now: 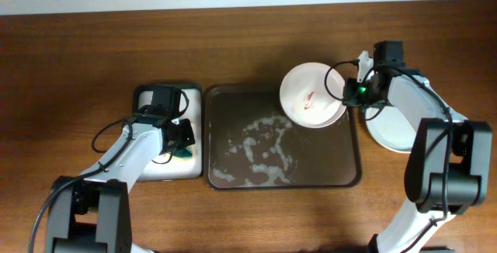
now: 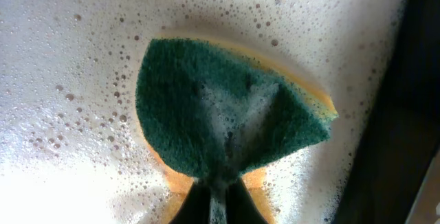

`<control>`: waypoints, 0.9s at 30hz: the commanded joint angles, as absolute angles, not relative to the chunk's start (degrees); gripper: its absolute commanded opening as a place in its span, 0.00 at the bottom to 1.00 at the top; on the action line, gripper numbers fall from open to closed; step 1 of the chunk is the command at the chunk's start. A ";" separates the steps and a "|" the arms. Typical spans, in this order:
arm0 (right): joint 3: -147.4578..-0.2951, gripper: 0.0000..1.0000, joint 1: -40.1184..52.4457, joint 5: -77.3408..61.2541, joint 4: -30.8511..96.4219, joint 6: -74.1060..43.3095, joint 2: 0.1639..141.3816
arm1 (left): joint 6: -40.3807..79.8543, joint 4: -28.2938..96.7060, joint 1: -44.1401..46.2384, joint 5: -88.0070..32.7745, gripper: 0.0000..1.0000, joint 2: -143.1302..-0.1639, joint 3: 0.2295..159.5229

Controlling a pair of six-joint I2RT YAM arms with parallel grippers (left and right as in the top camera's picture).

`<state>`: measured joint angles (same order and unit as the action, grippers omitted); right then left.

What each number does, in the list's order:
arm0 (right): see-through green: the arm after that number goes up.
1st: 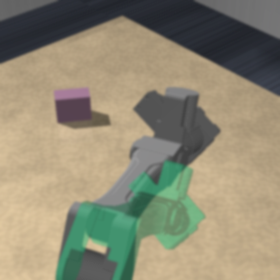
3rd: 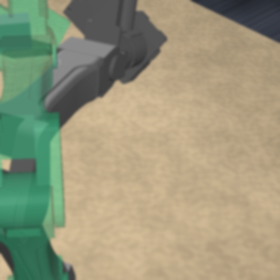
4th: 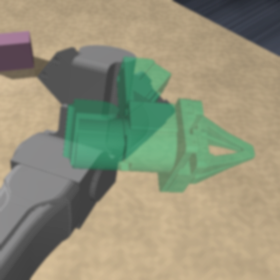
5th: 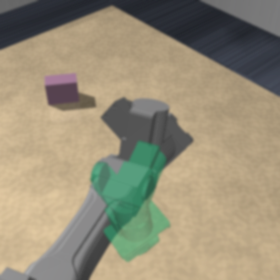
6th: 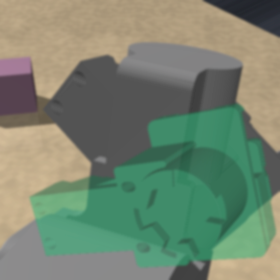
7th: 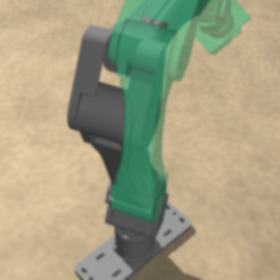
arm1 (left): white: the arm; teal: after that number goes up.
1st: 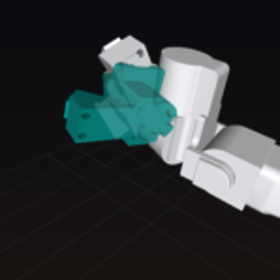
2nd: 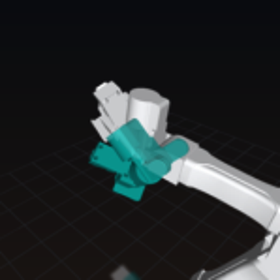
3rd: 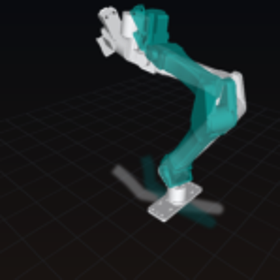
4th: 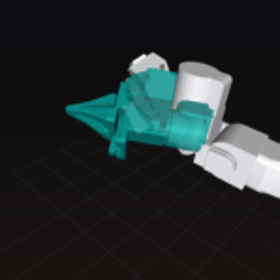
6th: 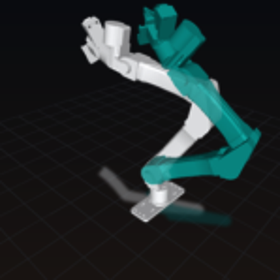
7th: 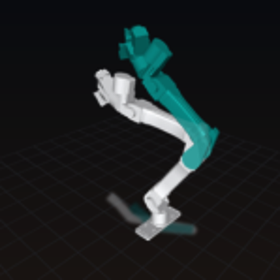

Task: Clean dirty plates on tray and stack at the side
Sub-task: 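Grip the rim of the pink-white plate with the right gripper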

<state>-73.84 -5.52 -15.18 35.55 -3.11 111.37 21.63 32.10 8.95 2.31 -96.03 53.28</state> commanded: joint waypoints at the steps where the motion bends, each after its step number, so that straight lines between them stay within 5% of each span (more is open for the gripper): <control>1: -74.22 0.04 -2.07 -20.82 40.71 -3.42 108.03 | 21.34 31.94 8.82 1.23 0.03 -96.77 53.52; 10: -73.14 0.04 10.85 -20.36 45.91 -3.90 110.39 | 21.34 31.97 8.82 1.23 0.01 -96.77 53.52; 27: -71.99 0.04 11.35 -20.36 45.41 -3.86 111.02 | 19.44 31.11 10.15 -0.91 0.00 -81.91 57.08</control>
